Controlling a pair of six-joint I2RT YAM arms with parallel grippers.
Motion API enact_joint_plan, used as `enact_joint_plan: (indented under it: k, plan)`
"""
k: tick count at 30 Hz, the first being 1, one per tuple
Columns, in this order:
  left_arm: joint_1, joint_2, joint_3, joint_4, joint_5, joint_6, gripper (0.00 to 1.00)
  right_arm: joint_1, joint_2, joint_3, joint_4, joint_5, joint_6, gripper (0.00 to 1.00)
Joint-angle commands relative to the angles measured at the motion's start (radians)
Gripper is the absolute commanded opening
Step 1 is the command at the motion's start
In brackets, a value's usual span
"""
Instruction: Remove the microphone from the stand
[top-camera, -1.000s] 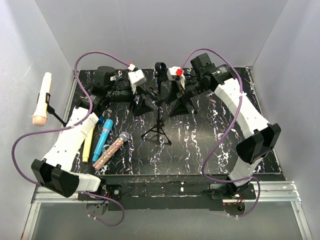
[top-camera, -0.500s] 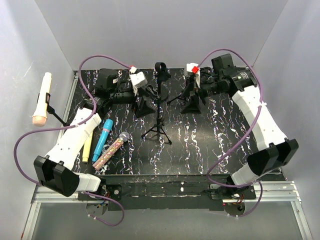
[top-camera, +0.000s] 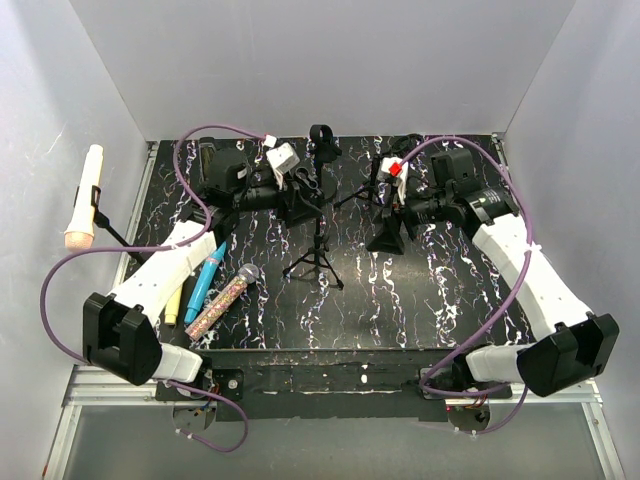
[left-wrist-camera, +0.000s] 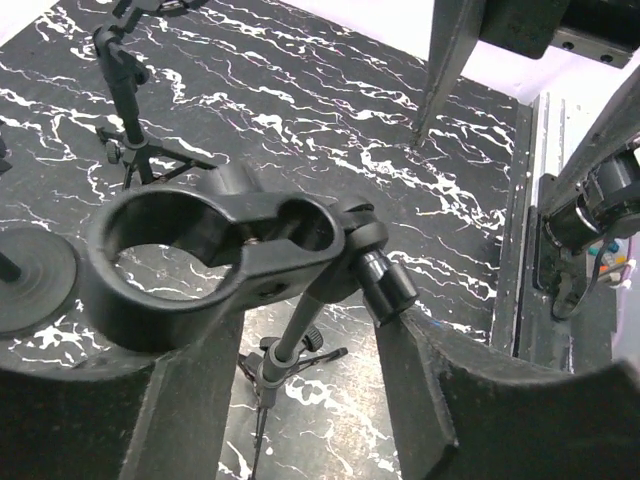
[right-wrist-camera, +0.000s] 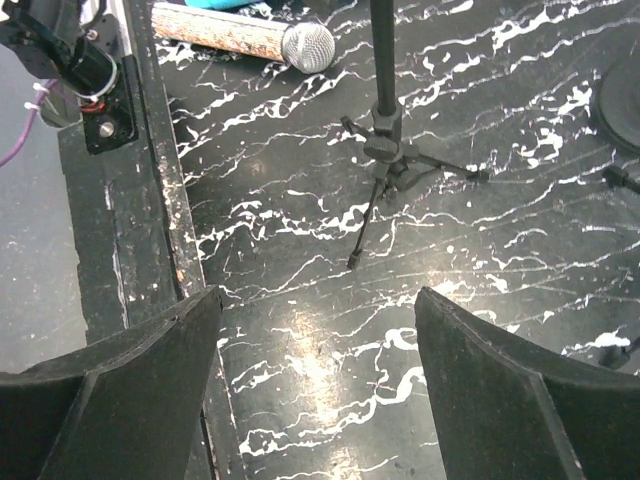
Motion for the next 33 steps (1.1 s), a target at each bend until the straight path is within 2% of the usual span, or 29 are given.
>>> enact_joint_plan:
  k: [1,7,10,13,19,22,27,33]
  plan:
    - [-0.029,-0.026,-0.051,0.193,-0.023,-0.096,0.48,0.001,-0.051,-0.072,0.169,0.071,0.127,0.83]
    - [-0.049,-0.055,-0.103,0.280,-0.062,-0.157,0.36,0.001,-0.003,-0.126,0.283,0.114,0.294,0.82]
    - [-0.058,-0.066,-0.136,0.312,-0.099,-0.185,0.28,0.001,0.076,-0.100,0.287,0.058,0.409,0.79]
    - [-0.072,-0.067,-0.155,0.346,-0.134,-0.206,0.23,0.001,0.126,-0.123,0.375,0.024,0.524,0.77]
    - [-0.084,-0.055,-0.140,0.353,-0.181,-0.236,0.00,0.021,0.252,-0.092,0.447,-0.001,0.646,0.77]
    - [-0.084,-0.063,-0.131,0.335,-0.216,-0.263,0.00,0.036,0.312,-0.046,0.468,0.004,0.695,0.77]
    - [-0.083,-0.067,-0.081,0.238,-0.375,-0.383,0.00,0.053,0.407,0.043,0.458,0.030,0.738,0.73]
    - [-0.075,-0.066,-0.051,0.172,-0.431,-0.447,0.00,0.062,0.493,0.112,0.491,-0.048,0.768,0.54]
